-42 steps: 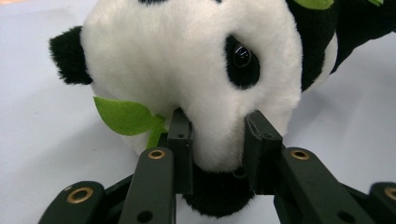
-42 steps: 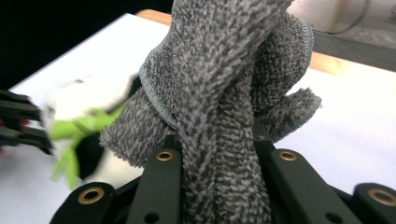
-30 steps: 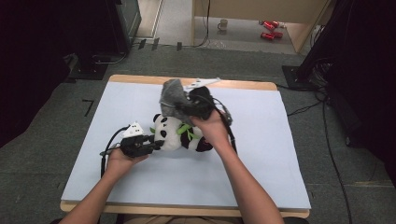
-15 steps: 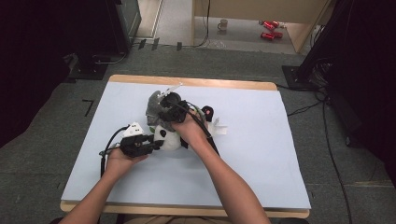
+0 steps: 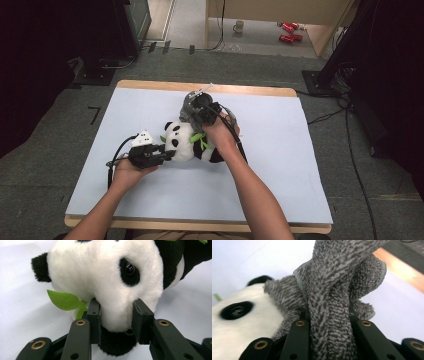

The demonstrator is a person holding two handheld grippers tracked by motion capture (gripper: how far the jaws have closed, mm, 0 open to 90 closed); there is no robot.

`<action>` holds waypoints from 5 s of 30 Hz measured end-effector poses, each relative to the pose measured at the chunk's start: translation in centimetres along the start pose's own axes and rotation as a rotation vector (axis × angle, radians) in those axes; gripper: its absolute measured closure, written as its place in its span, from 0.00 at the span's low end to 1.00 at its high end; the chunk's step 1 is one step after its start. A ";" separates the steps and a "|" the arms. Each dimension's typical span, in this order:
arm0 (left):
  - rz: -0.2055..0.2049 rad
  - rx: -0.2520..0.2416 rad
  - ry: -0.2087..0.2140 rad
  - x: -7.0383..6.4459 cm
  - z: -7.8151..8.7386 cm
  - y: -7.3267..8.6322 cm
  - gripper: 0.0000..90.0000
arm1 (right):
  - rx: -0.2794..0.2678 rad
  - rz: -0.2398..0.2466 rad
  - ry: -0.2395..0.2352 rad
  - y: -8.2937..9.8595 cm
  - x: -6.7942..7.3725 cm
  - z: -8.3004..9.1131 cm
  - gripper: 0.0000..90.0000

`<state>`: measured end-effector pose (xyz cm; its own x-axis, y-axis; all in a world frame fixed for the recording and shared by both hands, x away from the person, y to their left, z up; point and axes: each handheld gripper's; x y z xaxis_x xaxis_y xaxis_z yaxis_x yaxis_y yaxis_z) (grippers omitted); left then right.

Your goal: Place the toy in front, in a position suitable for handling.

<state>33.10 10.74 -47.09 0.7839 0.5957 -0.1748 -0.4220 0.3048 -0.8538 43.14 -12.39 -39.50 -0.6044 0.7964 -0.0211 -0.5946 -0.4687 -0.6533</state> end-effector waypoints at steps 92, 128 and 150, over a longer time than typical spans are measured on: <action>0.077 -0.024 -0.036 1.1 -0.8 -0.8 0.68 | -0.095 0.059 0.074 2.1 3.6 3.1 0.87; 0.095 -0.044 -0.041 0.9 -0.9 -0.9 0.65 | -0.111 0.022 -0.118 1.9 5.6 2.0 0.88; 0.063 -0.045 -0.035 0.8 -1.0 -0.7 0.65 | -0.145 -0.179 0.054 3.8 -3.1 6.5 0.89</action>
<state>34.50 10.28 -47.10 0.7398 0.6386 -0.2120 -0.4484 0.2330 -0.8629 39.33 -19.14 -36.95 -0.4652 0.8827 0.0669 -0.6050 -0.2618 -0.7520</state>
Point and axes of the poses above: each handheld gripper's, and its own axes: z roughly backward along the jaws, y roughly out of its underside, x roughly to its left, and after that the axes turned 2 degrees about -x, right-handed
